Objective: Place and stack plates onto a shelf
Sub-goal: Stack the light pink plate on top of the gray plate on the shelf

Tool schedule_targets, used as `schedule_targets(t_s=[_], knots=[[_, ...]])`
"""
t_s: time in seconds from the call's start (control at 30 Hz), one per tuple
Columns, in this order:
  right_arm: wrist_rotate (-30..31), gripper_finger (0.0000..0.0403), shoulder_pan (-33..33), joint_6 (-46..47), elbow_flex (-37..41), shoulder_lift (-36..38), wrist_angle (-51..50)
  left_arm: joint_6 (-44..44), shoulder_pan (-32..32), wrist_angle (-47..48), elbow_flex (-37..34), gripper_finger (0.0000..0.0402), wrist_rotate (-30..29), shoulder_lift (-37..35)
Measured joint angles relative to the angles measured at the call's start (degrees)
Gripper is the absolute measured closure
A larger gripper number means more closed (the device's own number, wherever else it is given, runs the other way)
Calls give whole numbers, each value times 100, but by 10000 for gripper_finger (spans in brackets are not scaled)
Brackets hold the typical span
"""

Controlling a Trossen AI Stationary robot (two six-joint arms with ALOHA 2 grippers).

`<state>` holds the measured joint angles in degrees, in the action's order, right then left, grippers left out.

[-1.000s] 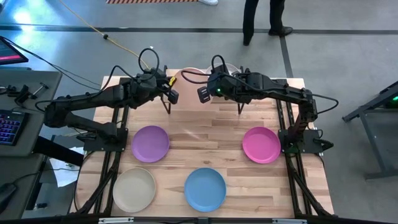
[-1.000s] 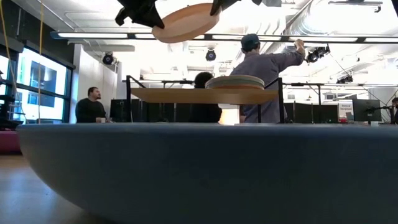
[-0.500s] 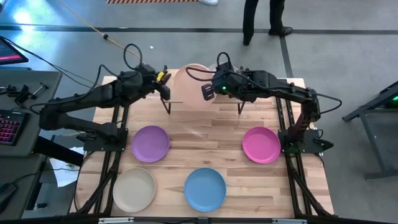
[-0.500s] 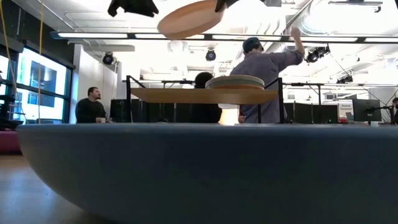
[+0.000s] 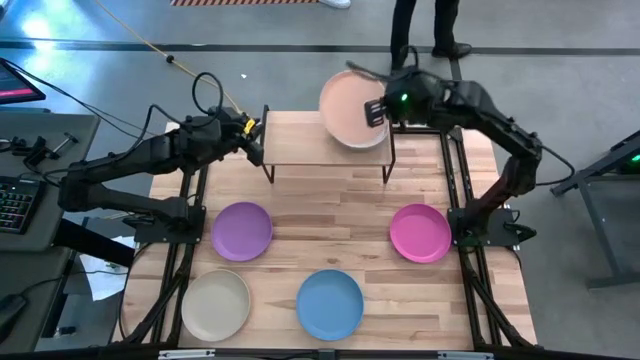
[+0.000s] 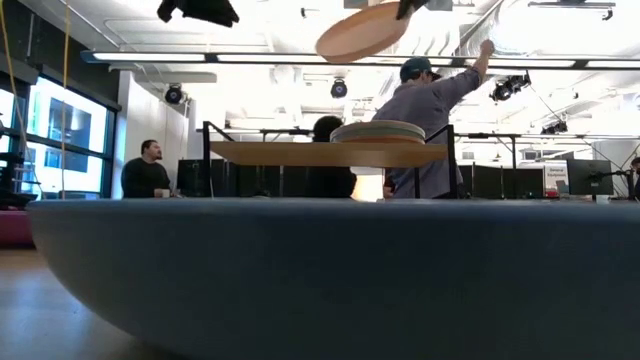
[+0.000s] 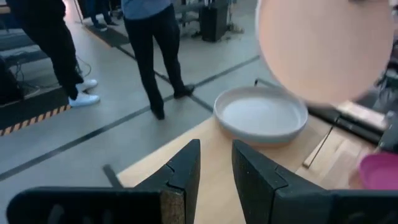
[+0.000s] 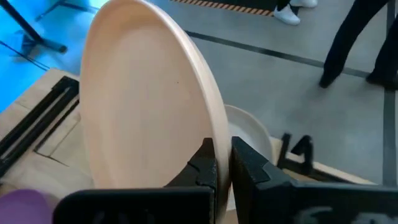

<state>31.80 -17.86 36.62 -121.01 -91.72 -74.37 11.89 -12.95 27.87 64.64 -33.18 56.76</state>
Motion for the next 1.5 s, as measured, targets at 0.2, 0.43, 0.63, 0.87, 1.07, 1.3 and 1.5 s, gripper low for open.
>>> schedule_targets(t_s=[0.2,0.43,0.63,0.87,1.07,1.3,1.5], knots=[[-1146,403,-1002,-842,0,80,-4,134,-4,217,-2,318,87,8],[-2748,403,-2343,-1685,0,-95,27,143,-4,228,-2,318,113,10],[-4099,402,-3212,-2292,0,-429,129,154,-4,228,-2,318,110,10],[-5288,402,-3797,-2883,0,-975,137,201,-4,228,-2,318,27,10],[-5965,402,-4016,-3285,0,-1368,133,304,-4,229,-2,318,-213,10],[-6421,402,-4205,-3762,0,-1721,-55,441,-4,228,-2,318,-226,10],[-6508,402,-4332,-4073,0,-1974,-240,458,-9,226,-2,318,-228,10]])
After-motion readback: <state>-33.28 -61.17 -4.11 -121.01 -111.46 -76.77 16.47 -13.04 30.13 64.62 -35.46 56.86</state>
